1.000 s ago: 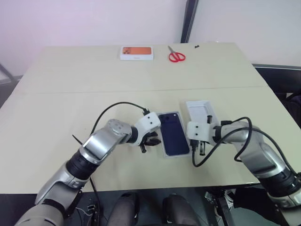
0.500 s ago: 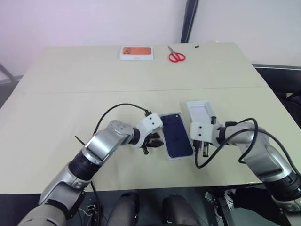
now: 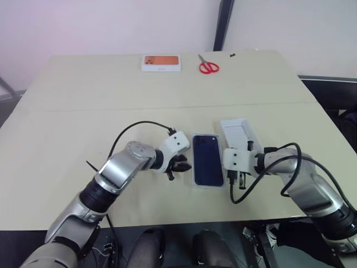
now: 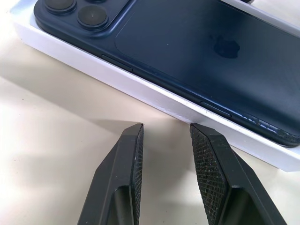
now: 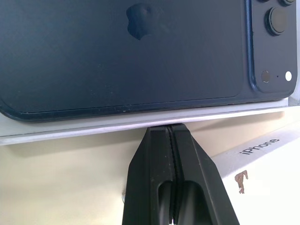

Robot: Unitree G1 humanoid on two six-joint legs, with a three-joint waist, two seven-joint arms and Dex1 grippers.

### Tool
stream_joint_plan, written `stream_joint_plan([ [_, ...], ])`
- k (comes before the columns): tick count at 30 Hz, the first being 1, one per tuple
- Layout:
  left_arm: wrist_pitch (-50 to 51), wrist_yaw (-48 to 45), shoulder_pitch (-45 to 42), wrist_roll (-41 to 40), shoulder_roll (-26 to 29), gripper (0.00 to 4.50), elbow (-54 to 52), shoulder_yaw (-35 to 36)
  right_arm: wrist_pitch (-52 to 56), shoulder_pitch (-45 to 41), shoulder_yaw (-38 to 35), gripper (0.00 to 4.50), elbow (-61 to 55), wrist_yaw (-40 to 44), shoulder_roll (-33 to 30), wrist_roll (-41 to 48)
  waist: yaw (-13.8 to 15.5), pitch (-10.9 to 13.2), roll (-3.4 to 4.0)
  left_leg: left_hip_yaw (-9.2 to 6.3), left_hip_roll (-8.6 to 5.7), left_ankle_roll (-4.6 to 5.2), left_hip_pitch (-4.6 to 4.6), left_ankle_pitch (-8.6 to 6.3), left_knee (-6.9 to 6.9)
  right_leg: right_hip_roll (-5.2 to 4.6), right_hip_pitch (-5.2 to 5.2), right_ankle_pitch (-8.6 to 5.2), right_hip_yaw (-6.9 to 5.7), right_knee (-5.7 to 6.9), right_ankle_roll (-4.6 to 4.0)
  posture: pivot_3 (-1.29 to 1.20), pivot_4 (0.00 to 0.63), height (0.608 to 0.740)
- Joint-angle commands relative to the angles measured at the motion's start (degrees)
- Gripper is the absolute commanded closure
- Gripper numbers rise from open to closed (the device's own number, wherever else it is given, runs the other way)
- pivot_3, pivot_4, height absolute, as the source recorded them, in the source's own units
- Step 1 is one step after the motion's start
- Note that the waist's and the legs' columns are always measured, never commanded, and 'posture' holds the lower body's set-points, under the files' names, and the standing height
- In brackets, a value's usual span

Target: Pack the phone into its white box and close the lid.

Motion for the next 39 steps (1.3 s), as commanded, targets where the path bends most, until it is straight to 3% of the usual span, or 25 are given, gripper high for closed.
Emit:
stream_joint_plan([
  [1, -0.9, -1.0, -0.1, -1.0, -0.3, 2.82, -2.4, -0.2, -1.1, -0.9, 0.2, 4.50, -0.8, -0.2, 0.6, 1.3, 0.0, 0.0, 0.00, 0.00, 0.00, 0.00, 0.00, 0.00, 0.00, 0.00, 0.01, 0.00, 0.00, 0.00, 0.00, 0.00, 0.150, 0.740],
  [14, -0.8, -1.5, -0.1, -0.9, 0.7, 2.82, -2.9, -0.2, -1.1, -1.7, -2.0, 4.50, 0.6, 0.2, -0.9, 2.6, 0.0, 0.0, 0.00, 0.00, 0.00, 0.00, 0.00, 0.00, 0.01, 0.00, 0.01, 0.00, 0.00, 0.01, 0.00, 0.00, 0.150, 0.740],
  [17, -2.5, -0.4, -0.3, -0.9, 0.5, 2.91, -1.9, 3.1, 2.1, -2.7, -5.1, 3.63, -0.4, 2.9, -2.3, 6.4, 0.1, 0.0, 0.00, 0.00, 0.00, 0.00, -0.01, 0.00, 0.02, 0.00, 0.00, 0.00, 0.00, 0.01, 0.00, 0.00, 0.150, 0.740],
  [22, -6.0, 1.3, -1.4, -4.4, -1.6, 2.91, -1.0, 13.5, 11.2, -5.5, -12.3, 1.16, -1.8, 3.1, -1.8, 14.5, 0.0, 0.0, 0.00, -0.01, 0.00, 0.01, -0.01, 0.00, 0.02, 0.00, 0.00, 0.00, -0.01, 0.01, 0.00, 0.00, 0.150, 0.740],
  [25, -8.4, 0.4, -1.0, -6.9, -1.7, 2.91, -0.8, 18.4, 23.9, -7.9, -14.0, 1.16, -1.8, 0.2, -0.2, 17.7, 0.0, 0.0, 0.00, 0.00, 0.01, 0.01, -0.01, 0.00, 0.02, 0.00, -0.01, 0.00, -0.01, 0.01, 0.00, 0.00, 0.150, 0.740],
  [32, -23.0, -12.5, 5.7, -8.3, 7.3, 2.91, -0.5, 20.3, 52.8, -14.8, -14.3, 1.16, -0.2, -10.5, 6.8, 21.9, -0.1, 0.0, 0.08, 0.02, 0.02, -0.01, -0.02, 0.00, -0.09, -0.01, -0.11, 0.00, 0.03, 0.02, -0.01, 0.00, 0.150, 0.740],
  [39, -31.8, -21.1, 11.2, -9.0, 13.7, 2.91, -1.6, 20.5, 63.8, -16.4, -13.9, 1.16, 0.5, -19.4, 10.5, 24.1, 0.1, 0.0, 0.08, 0.02, 0.00, 0.04, -0.04, -0.02, -0.07, -0.09, -0.07, 0.00, 0.02, -0.04, -0.01, 0.00, 0.150, 0.740],
])
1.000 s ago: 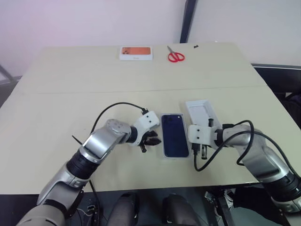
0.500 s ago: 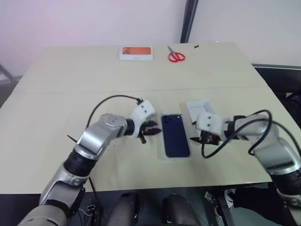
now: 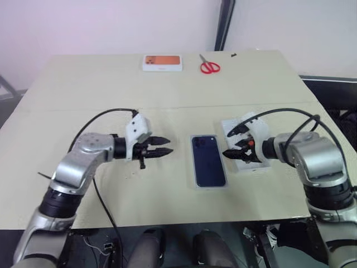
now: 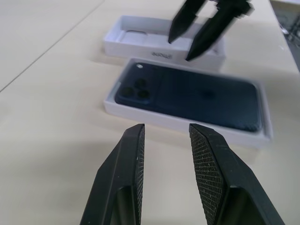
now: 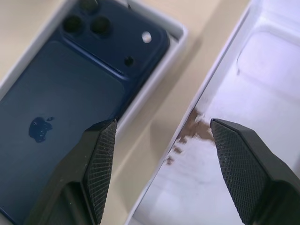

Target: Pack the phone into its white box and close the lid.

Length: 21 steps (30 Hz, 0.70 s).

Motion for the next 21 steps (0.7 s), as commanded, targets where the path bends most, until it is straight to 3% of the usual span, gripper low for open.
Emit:
stream_joint_plan([
  [1, -3.3, -2.1, 1.3, -1.1, 0.8, 2.91, -2.2, 1.2, 2.6, -0.6, -1.4, 1.16, -0.2, -4.5, 1.2, 1.1, -0.1, 0.0, 0.00, 0.00, 0.00, 0.06, 0.00, -0.03, 0.00, 0.00, 0.00, 0.00, 0.00, 0.00, 0.00, 0.00, 0.150, 0.740],
  [2, -3.5, -2.2, 1.9, -1.3, 0.9, 2.91, -2.7, 1.1, 2.7, -0.5, -1.7, 1.16, 0.5, -6.1, 1.9, 1.1, -0.1, 0.0, 0.00, 0.00, 0.00, 0.21, 0.00, -0.12, -0.01, 0.00, -0.01, 0.00, 0.00, 0.01, 0.00, 0.00, 0.150, 0.740],
  [5, -3.8, -2.2, 3.2, -1.5, 0.7, 2.91, -4.1, 0.9, 2.8, -0.3, -3.0, 2.03, 2.4, -10.3, 4.1, 1.2, -0.3, 0.0, 0.00, 0.00, 0.00, 0.33, 0.01, -0.19, -0.02, 0.01, -0.03, 0.00, 0.00, 0.03, 0.00, 0.00, 0.150, 0.740],
  [9, -3.6, -1.3, 4.2, -1.5, 0.1, 2.91, -4.8, 0.6, 2.8, 0.1, -4.2, 4.14, 2.6, -13.2, 5.5, 3.8, -0.3, 0.0, 0.01, 0.01, 0.00, 0.35, 0.02, -0.20, -0.01, 0.02, -0.01, 0.00, 0.00, 0.06, 0.00, 0.00, 0.150, 0.740],
  [10, -3.5, -1.1, 4.4, -1.6, 0.1, 2.91, -4.9, 0.6, 2.8, -0.1, -4.7, 4.48, 2.7, -14.0, 5.7, 4.3, -0.3, 0.0, 0.01, 0.01, 0.00, 0.35, 0.02, -0.20, -0.01, 0.02, -0.01, 0.00, -0.01, 0.06, 0.00, 0.00, 0.150, 0.740],
  [17, -3.8, 1.5, 6.0, -1.9, 0.3, 2.91, -4.1, 3.3, 2.7, -8.5, -15.4, 4.48, 4.7, -15.5, 8.2, 9.0, -0.5, 0.0, 0.07, 0.04, 0.00, 0.37, 0.01, -0.21, -0.01, 0.04, -0.05, 0.00, 0.01, 0.09, 0.00, 0.00, 0.150, 0.740],
  [21, -3.6, 5.6, 6.3, -2.7, 0.0, 2.91, -0.3, 8.9, 2.8, -13.9, -30.1, 4.48, 6.1, -13.2, 14.9, 26.6, -0.6, 0.0, 0.08, 0.02, 0.05, 0.36, 0.02, -0.21, -0.11, 0.11, -0.13, 0.00, -0.01, 0.15, 0.00, 0.00, 0.150, 0.740],
])
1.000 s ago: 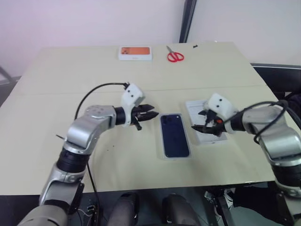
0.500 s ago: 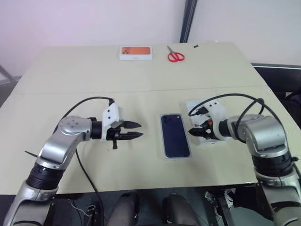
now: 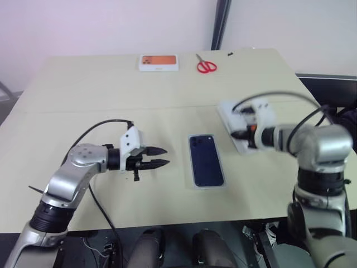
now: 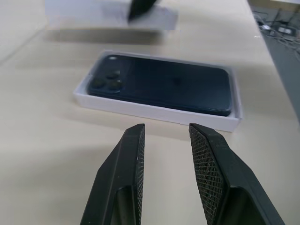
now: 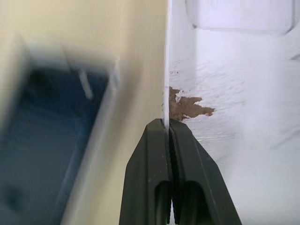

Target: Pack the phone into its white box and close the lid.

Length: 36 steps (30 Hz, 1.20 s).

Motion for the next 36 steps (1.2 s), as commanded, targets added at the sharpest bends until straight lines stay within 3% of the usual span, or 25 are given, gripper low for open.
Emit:
stream_joint_plan([
  [1, -1.0, 2.9, 0.1, -1.2, 0.2, 2.91, 2.1, 5.8, 0.4, -1.2, -9.5, 4.48, -1.2, -0.5, 4.8, 19.5, 0.0, 0.0, -0.02, -0.03, 0.03, 0.00, 0.01, 0.00, -0.01, 0.02, 0.02, 0.00, -0.04, 0.00, 0.00, 0.00, 0.150, 0.740],
  [5, -2.0, 3.4, -0.3, -1.2, 0.8, 2.91, 3.9, 7.9, 0.4, 3.3, -13.0, 4.48, 1.5, -19.5, 13.6, 48.5, 0.0, 0.0, -0.01, 0.01, 0.03, 0.00, 0.02, 0.00, 0.01, -0.01, 0.08, 0.00, -0.02, -0.01, 0.00, 0.00, 0.150, 0.740],
  [7, -2.9, 3.0, -0.8, -2.0, 0.8, 2.91, 4.2, 9.0, -12.5, 13.2, -0.8, 4.48, 0.4, -39.9, 11.1, 76.6, 0.5, 0.0, -0.02, -0.01, 0.03, 0.01, -0.01, 0.00, 0.06, -0.04, 0.10, 0.00, -0.05, -0.01, 0.00, 0.00, 0.150, 0.740],
  [9, -3.3, 2.4, -1.0, -2.2, 1.2, 2.91, 4.1, 9.1, -21.8, 20.4, 7.5, 4.48, -2.7, -50.6, 10.0, 89.8, 0.3, 0.0, -0.03, -0.03, 0.02, 0.07, -0.03, -0.04, 0.13, -0.10, 0.13, 0.00, -0.05, -0.05, 0.00, 0.00, 0.150, 0.740],
  [15, -4.6, 0.2, -2.0, 0.3, 2.0, 2.91, 4.5, 5.9, -34.2, 34.2, 17.9, 4.48, -13.3, -57.6, 11.8, 90.6, -0.7, 0.0, -0.01, 0.01, 0.01, 0.14, 0.01, -0.06, 0.15, -0.02, 0.20, -0.01, -0.02, -0.09, 0.02, 0.00, 0.150, 0.740],
  [22, -6.8, -1.4, -5.1, 3.6, 0.7, 2.91, 6.1, -0.8, -38.9, 37.7, 17.4, 4.48, -11.0, -68.5, 10.5, 90.6, -0.7, 0.0, -0.02, -0.02, 0.01, 0.14, 0.04, -0.06, 0.13, -0.02, 0.25, -0.01, -0.03, -0.13, 0.03, 0.00, 0.150, 0.740],
  [26, -7.5, -2.0, -6.8, 4.7, -0.8, 2.91, 6.9, -3.3, -39.4, 35.8, 15.7, 3.16, -10.2, -69.2, 11.0, 90.6, -0.1, 0.0, -0.02, -0.02, 0.01, 0.14, 0.05, -0.06, 0.13, -0.02, 0.28, -0.01, -0.02, -0.17, 0.03, 0.00, 0.150, 0.740],
  [32, -8.2, -2.5, -8.5, 6.0, -2.7, 2.91, 8.1, -5.8, -38.1, 33.3, 15.7, 0.07, -11.0, -66.7, 9.2, 90.6, 0.1, 0.0, -0.02, 0.01, 0.01, 0.14, 0.02, -0.06, 0.15, -0.02, 0.24, -0.01, 0.00, -0.17, 0.03, 0.00, 0.150, 0.740],
  [36, -8.3, -2.6, -9.1, 6.3, -3.6, 2.91, 8.7, -6.3, -36.9, 30.0, 15.4, 0.03, -9.9, -63.8, 6.6, 90.6, 0.0, 0.0, -0.01, 0.01, 0.01, 0.14, 0.01, -0.06, 0.13, -0.02, 0.22, -0.01, 0.00, -0.16, 0.02, 0.00, 0.150, 0.740],
])
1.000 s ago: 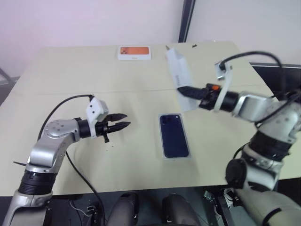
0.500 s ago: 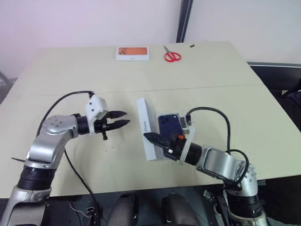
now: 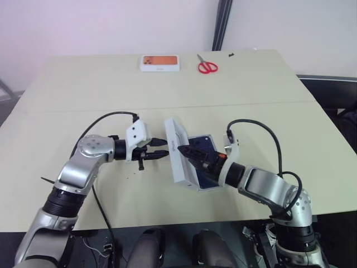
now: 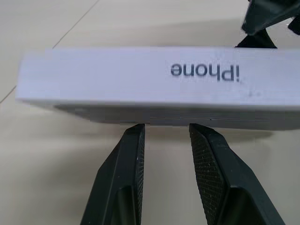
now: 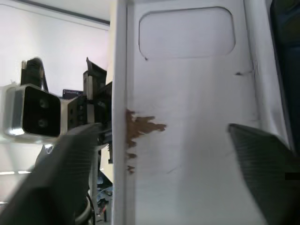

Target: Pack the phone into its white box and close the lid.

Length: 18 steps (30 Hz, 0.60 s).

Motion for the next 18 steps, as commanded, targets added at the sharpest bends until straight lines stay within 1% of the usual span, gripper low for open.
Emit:
stream_joint_plan([
  [1, -1.2, -0.2, -1.1, 0.3, -0.4, 2.91, -0.4, -0.1, 0.7, -3.3, -0.9, 0.03, 0.0, 2.9, -1.1, 0.4, 0.0, 0.0, 0.00, 0.00, 0.00, 0.00, 0.00, 0.00, 0.00, 0.00, 0.00, 0.00, 0.00, 0.00, 0.00, 0.00, 0.150, 0.740],
  [3, -1.3, -0.1, -1.2, 0.5, -0.7, 2.91, -0.3, -0.3, 1.4, -4.6, -1.3, 0.03, 1.0, 4.0, -2.3, 0.4, 0.0, 0.0, 0.00, 0.00, 0.01, 0.00, 0.01, 0.00, -0.01, 0.01, 0.00, 0.00, -0.01, 0.01, 0.00, 0.00, 0.150, 0.740],
  [5, -1.3, 0.4, -1.8, 0.9, -1.5, 2.91, -0.2, -0.7, 3.1, -6.1, -1.8, 0.03, 2.7, 6.1, -5.2, 0.4, 0.1, 0.0, 0.00, 0.00, 0.00, 0.00, 0.00, 0.00, -0.01, 0.00, 0.00, 0.00, 0.00, 0.00, 0.00, 0.00, 0.150, 0.740],
  [7, -0.9, 1.0, -2.6, 1.1, -2.8, 2.91, -0.4, -1.5, 5.1, -8.3, -2.4, 0.03, 4.6, 9.2, -9.5, 0.4, 0.4, 0.0, -0.01, 0.00, 0.00, 0.01, -0.01, -0.01, 0.04, -0.01, 0.04, 0.00, -0.01, -0.03, 0.00, 0.00, 0.150, 0.740],
  [10, -0.7, 1.2, -4.0, 2.0, -4.8, 2.91, -0.8, -3.5, 7.5, -12.6, -2.5, 0.03, 8.0, 12.9, -18.4, 0.4, 0.6, 0.0, 0.01, 0.01, -0.01, 0.03, -0.05, -0.02, 0.10, -0.02, 0.06, 0.00, -0.02, -0.05, 0.00, 0.00, 0.150, 0.740],
  [14, 0.3, 2.7, -6.9, 3.2, -8.9, 2.91, 0.0, -6.1, 8.6, -18.4, -3.0, 0.03, 13.6, 23.8, -27.4, -14.3, 0.4, 0.0, 0.01, 0.01, 0.00, 0.05, -0.06, -0.03, 0.07, 0.00, 0.07, 0.00, -0.04, -0.09, 0.00, 0.00, 0.150, 0.740],
  [18, 0.0, 3.0, -8.1, 4.8, -10.9, 2.91, 0.7, -8.4, 7.5, -21.6, -1.5, 0.03, 14.7, 36.2, -33.4, -29.6, 0.3, 0.0, 0.03, 0.05, 0.01, 0.07, -0.08, -0.04, 0.04, 0.03, 0.05, 0.00, -0.02, -0.12, 0.00, 0.00, 0.150, 0.740],
])
